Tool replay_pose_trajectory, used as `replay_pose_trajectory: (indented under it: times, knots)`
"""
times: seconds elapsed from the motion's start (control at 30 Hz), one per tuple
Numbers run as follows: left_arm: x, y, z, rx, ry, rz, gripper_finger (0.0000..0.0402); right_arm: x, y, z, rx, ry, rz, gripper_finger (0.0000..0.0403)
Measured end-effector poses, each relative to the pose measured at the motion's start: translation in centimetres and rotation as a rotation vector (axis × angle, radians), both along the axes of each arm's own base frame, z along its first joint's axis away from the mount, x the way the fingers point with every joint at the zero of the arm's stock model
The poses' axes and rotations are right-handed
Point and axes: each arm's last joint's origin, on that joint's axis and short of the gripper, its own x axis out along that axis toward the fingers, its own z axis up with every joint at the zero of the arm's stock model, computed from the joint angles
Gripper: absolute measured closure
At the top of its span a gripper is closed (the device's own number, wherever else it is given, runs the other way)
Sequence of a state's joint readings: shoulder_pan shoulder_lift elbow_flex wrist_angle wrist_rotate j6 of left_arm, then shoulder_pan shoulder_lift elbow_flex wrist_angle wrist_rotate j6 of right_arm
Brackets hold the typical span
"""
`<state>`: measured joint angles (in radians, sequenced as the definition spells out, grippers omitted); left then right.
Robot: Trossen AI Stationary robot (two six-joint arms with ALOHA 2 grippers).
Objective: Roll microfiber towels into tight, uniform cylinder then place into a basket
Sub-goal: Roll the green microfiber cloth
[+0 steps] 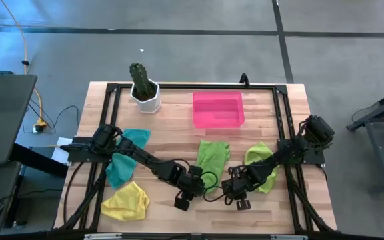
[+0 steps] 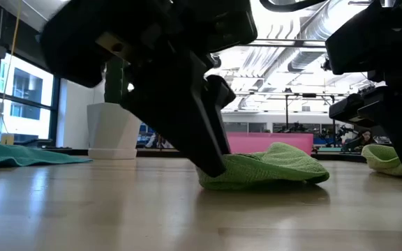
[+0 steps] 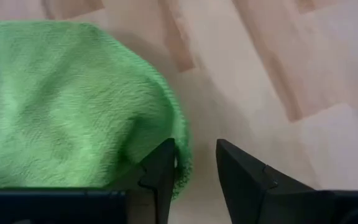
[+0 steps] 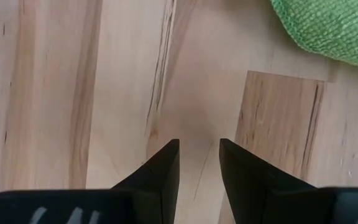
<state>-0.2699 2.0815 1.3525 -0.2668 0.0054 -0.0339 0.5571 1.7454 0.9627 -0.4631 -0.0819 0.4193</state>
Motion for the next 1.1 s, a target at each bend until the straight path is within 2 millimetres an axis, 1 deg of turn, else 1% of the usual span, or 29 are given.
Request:
replay_pose_trajectory:
  times: [0.07,0.2,0.23,0.3,0.4,0.47,0.57,0.63,0.73,0.9,1.0,1.1]
  knots:
    - [0.0,0.1,0.0,0.015,-0.004,0.024,0.0328,0.0,0.0,0.0,0.000,0.000,0.000,0.0297]
    - [0.0,0.2,0.0,0.015,0.004,0.096,0.0387,0.0,0.0,0.0,-0.002,0.003,0.000,0.0297]
    - [-0.1,0.2,0.0,0.003,0.012,0.117,0.0393,0.0,0.0,0.0,-0.002,0.003,0.000,0.0297]
    - [-0.4,0.3,0.6,-0.018,0.026,0.156,0.0393,0.0,0.0,0.0,-0.003,0.004,0.001,0.0297]
    - [-0.7,0.3,2.2,-0.058,0.011,0.205,0.0395,-0.1,-0.1,0.0,-0.009,0.006,0.013,0.0297]
    - [-1.0,0.3,3.8,-0.087,-0.017,0.227,0.0399,-0.1,-0.2,0.0,-0.017,0.009,0.020,0.0297]
    - [-1.8,0.5,6.7,-0.119,-0.071,0.238,0.0397,-0.2,-0.6,0.2,-0.043,0.011,0.007,0.0297]
    - [-2.5,0.8,8.6,-0.125,-0.099,0.241,0.0397,-0.4,-1.0,0.8,-0.084,-0.006,-0.023,0.0297]
    - [-4.0,1.3,11.6,-0.108,-0.145,0.265,0.0400,-1.0,-1.8,2.6,-0.175,-0.072,-0.090,0.0297]
    - [-7.1,2.9,17.3,-0.033,-0.313,0.371,0.0400,-1.9,-3.2,6.9,-0.334,-0.348,-0.251,0.0297]
    - [-9.0,4.1,20.5,-0.035,-0.436,0.433,0.0400,-1.9,-3.6,9.2,-0.346,-0.532,-0.341,0.0297]
    - [-10.5,4.8,23.0,-0.076,-0.536,0.441,0.0401,-1.4,-3.5,11.0,-0.318,-0.683,-0.341,0.0297]
